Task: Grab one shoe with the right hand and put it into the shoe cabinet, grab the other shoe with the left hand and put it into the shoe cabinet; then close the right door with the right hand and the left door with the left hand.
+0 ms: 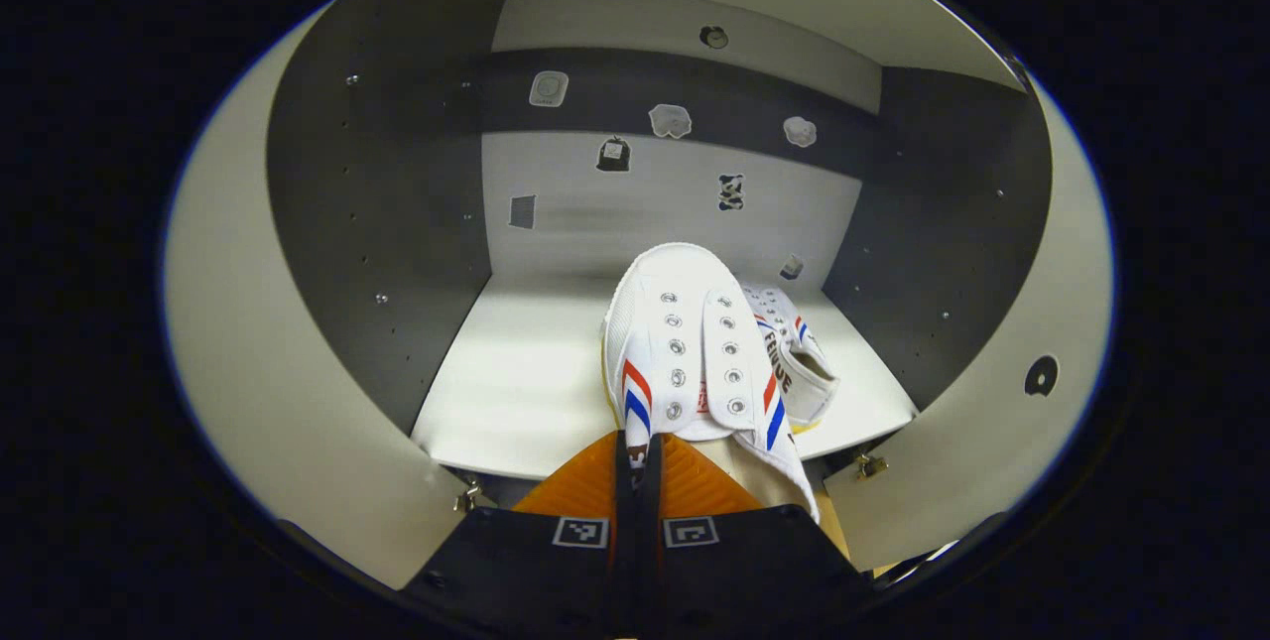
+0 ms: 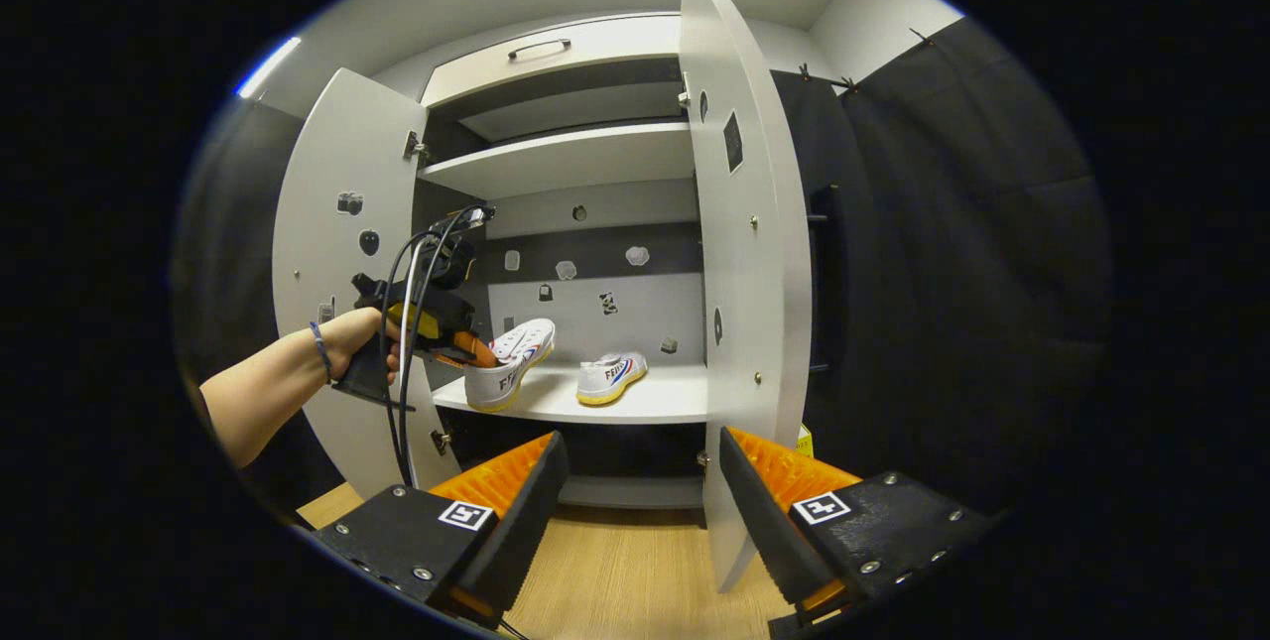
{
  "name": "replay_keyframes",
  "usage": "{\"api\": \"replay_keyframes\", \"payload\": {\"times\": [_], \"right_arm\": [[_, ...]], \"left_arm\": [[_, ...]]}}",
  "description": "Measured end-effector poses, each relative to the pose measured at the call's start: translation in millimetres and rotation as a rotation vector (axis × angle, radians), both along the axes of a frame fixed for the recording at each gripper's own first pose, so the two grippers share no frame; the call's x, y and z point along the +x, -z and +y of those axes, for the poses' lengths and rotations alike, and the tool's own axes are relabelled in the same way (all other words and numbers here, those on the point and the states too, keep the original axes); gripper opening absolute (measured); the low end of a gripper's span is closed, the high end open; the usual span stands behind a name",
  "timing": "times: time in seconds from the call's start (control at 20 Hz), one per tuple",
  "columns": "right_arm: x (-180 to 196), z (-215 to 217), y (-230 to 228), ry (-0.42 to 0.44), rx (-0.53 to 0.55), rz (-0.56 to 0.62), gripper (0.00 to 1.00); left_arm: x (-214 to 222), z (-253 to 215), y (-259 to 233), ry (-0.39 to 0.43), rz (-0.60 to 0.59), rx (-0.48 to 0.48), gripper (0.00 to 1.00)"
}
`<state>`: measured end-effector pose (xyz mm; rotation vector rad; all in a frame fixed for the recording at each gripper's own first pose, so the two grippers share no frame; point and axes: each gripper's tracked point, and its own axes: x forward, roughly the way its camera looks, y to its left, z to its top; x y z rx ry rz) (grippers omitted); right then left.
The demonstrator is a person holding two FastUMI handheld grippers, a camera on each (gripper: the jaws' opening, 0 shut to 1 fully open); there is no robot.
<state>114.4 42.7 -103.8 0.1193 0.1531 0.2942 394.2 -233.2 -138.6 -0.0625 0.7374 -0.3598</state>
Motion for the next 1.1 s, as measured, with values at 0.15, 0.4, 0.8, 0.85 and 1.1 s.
{"api": "replay_keyframes", "payload": {"times": [0.15,0.4,0.8,0.85,1.1], "right_arm": [[8,1,5,0.04,-0.023,-0.004,0.94],[21,9,10,0.082,-0.029,0.016,0.94],[26,25,19,0.077,-0.044,0.034,0.94],[27,26,19,0.072,-0.043,0.034,0.94],[19,28,14,0.047,-0.032,0.029,0.94]], "left_arm": [[41,0,8,-0.001,-0.008,0.058,0.06],[72,-16,42,0.027,0.044,0.07,0.06],[79,-23,68,0.046,0.095,0.094,0.07],[79,-24,67,0.043,0.092,0.084,0.12],[83,-15,11,0.028,-0.092,0.114,0.59]]}}
